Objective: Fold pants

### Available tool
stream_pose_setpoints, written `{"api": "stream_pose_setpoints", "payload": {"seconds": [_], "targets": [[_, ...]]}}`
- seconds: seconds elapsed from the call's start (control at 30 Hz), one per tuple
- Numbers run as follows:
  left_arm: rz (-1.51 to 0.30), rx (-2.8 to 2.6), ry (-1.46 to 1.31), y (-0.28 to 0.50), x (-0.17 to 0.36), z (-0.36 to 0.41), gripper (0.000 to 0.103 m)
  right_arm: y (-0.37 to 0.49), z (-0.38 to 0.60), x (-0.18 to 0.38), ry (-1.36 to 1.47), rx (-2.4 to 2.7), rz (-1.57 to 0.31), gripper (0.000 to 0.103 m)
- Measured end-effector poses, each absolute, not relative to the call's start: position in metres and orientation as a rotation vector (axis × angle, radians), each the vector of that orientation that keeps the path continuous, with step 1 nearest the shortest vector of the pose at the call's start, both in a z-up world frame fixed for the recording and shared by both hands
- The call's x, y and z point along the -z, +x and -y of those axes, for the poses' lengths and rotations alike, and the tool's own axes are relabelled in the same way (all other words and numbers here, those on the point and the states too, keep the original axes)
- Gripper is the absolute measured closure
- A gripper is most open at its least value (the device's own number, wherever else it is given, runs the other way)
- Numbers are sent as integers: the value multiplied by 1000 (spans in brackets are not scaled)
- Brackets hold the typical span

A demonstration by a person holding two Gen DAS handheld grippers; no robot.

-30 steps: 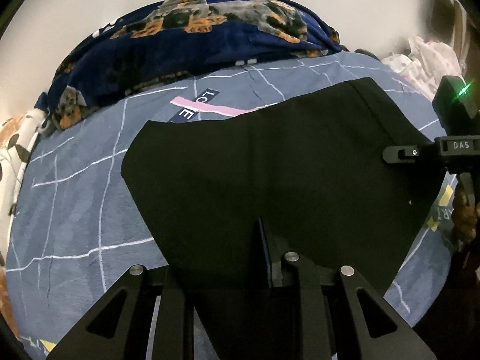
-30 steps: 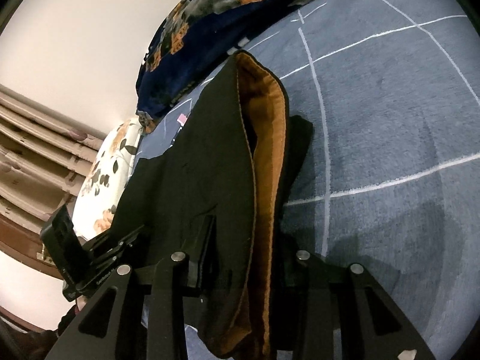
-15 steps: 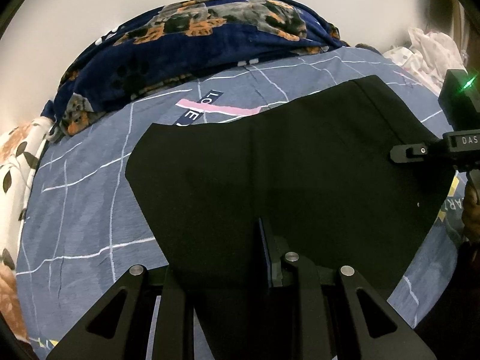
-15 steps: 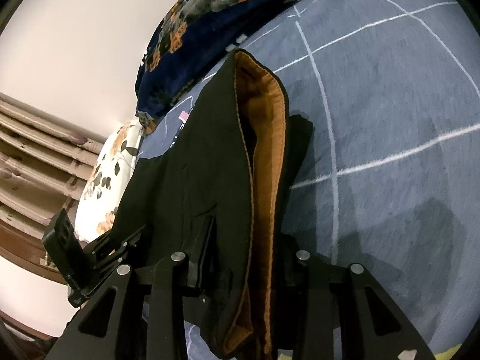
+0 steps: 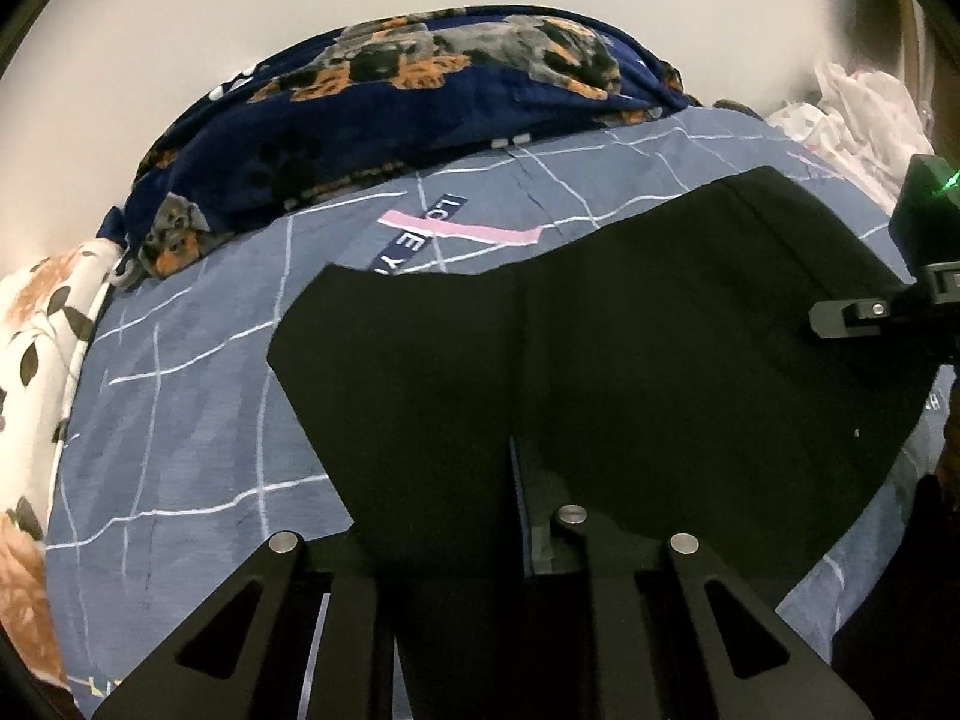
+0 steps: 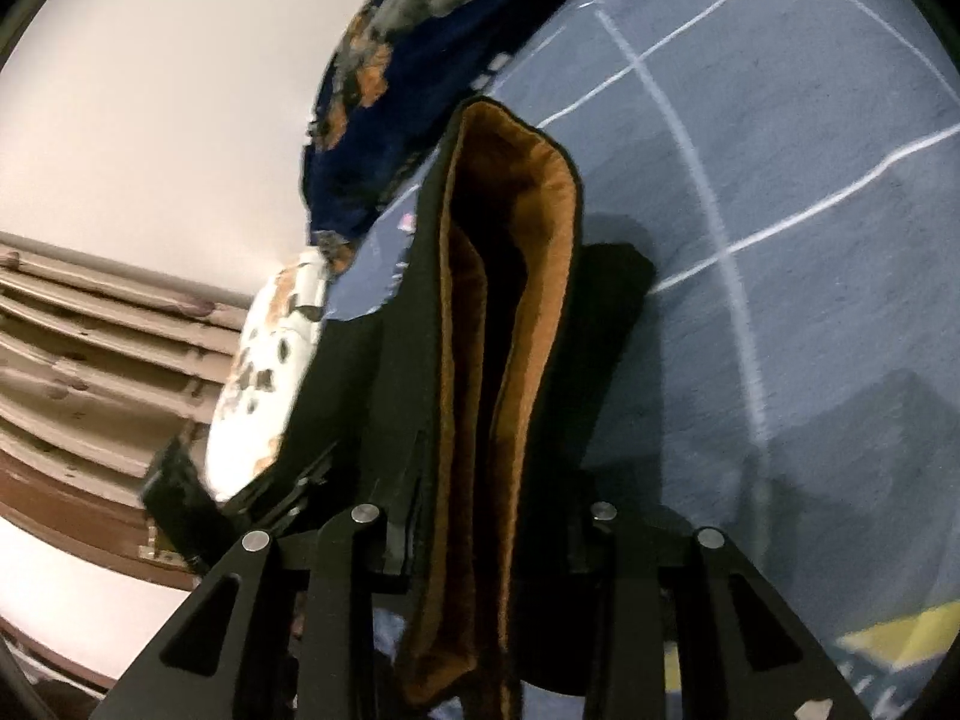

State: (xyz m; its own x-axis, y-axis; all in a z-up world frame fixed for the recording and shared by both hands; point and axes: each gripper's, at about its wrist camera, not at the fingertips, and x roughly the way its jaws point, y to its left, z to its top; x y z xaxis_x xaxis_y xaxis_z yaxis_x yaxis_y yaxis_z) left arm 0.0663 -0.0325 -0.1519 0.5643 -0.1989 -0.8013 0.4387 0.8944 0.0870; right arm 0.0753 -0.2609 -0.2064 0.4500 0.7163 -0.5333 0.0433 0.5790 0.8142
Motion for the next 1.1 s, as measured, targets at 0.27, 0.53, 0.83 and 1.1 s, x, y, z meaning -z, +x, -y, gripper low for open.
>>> {"api": "stream_pose_setpoints", "payload": {"seconds": [0.27, 0.53, 0.83, 1.1], "targets": [[-869, 338, 267, 80, 134, 6, 88, 93, 225, 185, 874, -569, -1038, 74], [-841, 291, 247, 108, 118, -21, 88, 127, 203, 178, 892, -612, -1034, 74], [-804, 243, 227, 149, 108, -40, 88, 180, 184, 172, 911, -641, -1007, 74], [-790, 206, 194, 192, 108, -55, 88, 223, 172, 175, 914, -652, -996, 74]]}}
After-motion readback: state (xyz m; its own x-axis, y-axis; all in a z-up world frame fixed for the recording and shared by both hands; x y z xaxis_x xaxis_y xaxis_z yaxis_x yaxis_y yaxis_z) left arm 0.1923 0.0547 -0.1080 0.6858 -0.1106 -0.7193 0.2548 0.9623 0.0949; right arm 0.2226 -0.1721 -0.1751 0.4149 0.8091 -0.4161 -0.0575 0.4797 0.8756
